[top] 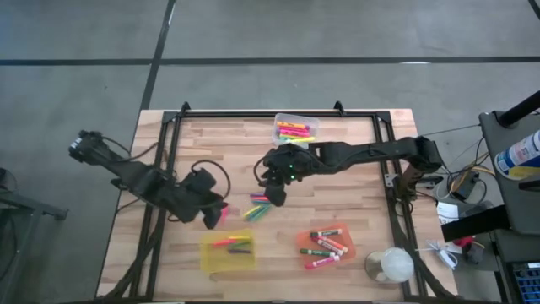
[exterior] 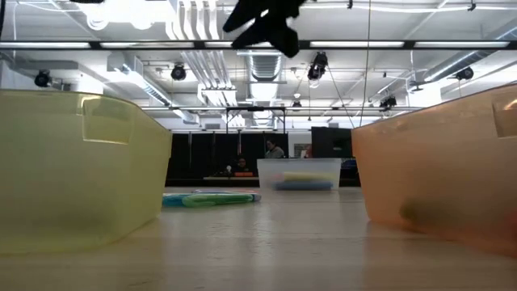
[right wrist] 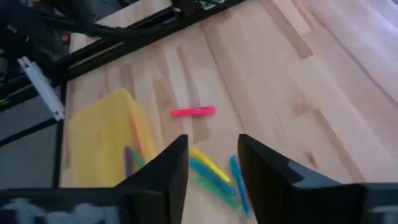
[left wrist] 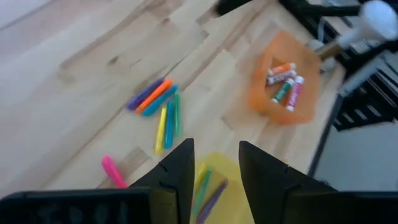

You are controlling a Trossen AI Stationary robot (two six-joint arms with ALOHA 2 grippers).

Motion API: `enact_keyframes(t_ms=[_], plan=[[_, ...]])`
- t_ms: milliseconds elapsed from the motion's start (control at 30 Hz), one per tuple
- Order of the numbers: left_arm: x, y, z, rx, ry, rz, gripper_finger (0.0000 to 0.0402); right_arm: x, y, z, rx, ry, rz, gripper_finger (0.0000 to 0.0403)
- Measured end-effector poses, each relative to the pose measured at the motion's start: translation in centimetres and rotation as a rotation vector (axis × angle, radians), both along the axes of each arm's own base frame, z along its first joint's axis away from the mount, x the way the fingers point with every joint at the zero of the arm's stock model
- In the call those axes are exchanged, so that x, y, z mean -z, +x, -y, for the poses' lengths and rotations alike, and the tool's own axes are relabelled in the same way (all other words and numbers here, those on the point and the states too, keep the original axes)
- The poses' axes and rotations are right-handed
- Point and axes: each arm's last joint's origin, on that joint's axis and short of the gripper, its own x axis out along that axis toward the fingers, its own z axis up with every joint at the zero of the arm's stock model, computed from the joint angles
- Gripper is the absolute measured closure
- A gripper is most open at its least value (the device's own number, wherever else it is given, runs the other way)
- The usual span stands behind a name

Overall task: Pick & Place Markers
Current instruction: Put the purple pen into the yellow bin

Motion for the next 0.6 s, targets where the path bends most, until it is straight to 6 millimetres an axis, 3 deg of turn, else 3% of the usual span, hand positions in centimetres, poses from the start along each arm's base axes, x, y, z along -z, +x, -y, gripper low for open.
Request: enact_keyframes(t_ms=[267,600], plan=[[-1.9,-2.3,-1.3,0.092,0.084,0.085,0.0282,5.6,0.6,1.7,0.044,0.007,-0.131,0.0263],[-2.9,-3.6,-2.1,0.076,0.062,0.146,0.0282,11.2,3.8,2.1,0.014,0.066,-0.297,0.0271]])
